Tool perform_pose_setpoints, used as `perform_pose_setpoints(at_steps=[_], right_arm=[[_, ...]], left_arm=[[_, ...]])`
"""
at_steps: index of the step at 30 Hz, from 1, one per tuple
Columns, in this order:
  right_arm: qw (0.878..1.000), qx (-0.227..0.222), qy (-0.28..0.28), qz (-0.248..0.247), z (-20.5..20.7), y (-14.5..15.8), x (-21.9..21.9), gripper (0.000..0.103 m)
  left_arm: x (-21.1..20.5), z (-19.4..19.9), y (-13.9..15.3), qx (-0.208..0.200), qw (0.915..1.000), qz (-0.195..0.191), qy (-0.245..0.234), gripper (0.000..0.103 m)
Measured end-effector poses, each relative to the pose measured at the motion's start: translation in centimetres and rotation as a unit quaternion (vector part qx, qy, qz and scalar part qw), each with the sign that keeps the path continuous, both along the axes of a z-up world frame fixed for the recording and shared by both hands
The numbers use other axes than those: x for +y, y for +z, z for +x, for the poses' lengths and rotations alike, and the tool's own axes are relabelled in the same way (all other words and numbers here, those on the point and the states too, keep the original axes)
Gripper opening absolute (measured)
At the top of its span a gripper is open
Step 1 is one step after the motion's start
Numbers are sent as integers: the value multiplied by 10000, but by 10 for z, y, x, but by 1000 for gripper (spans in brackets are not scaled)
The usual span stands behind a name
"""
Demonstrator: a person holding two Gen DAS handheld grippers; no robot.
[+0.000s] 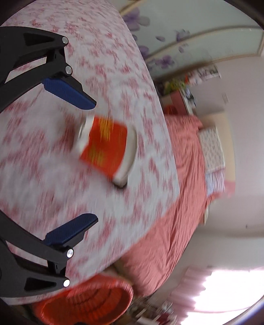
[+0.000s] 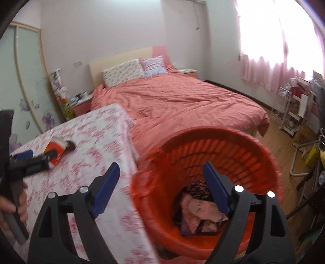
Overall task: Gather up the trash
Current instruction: 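Grasp the orange paper cup with the left tool, then grasp the brown hair clip with the right tool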
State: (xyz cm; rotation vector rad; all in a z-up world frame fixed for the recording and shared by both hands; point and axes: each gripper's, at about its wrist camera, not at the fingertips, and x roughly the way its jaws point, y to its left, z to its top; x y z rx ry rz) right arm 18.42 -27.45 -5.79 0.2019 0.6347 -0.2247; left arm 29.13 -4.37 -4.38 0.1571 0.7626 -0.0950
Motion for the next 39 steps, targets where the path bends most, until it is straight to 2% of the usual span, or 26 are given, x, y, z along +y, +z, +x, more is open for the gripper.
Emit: perform_pose_setpoints(at_steps=[4, 7, 13, 15, 17, 21, 25, 31, 36, 39], right_arm=[[9997, 157, 189, 0, 17, -9, 26, 88], [9992, 257, 285, 129, 25, -15, 37, 88], [9984, 357, 375, 220, 35, -20, 48, 88], [9983, 377, 387, 225, 38, -20, 49, 88], [9981, 398, 412, 217, 41, -20, 52, 89], [9977, 427, 495, 183, 46, -21, 59, 89], [9968, 463, 630, 145, 56, -21, 71, 89], [9941, 495, 964, 76, 86, -23, 102, 89], [9908, 495, 1255, 141, 130, -23, 133, 89], [9882, 520, 1424, 211, 162, -22, 149, 82]], left_arm=[[15, 19, -9, 142, 9999, -47, 54, 101], [13, 28, -17, 242, 9997, 81, -9, 101], [8, 42, -30, 500, 9985, 26, -202, 101], [9, 46, -30, 516, 9984, -76, -236, 97], [12, 50, -32, 596, 9977, -197, -267, 84], [22, 45, -31, 551, 9980, -244, -201, 83], [45, 36, -28, 482, 9987, -180, -55, 83], [103, 22, -27, 488, 9979, 11, 433, 83], [153, 18, -28, 539, 9944, -19, 909, 83], [173, 18, -29, 574, 9922, -97, 1100, 83]])
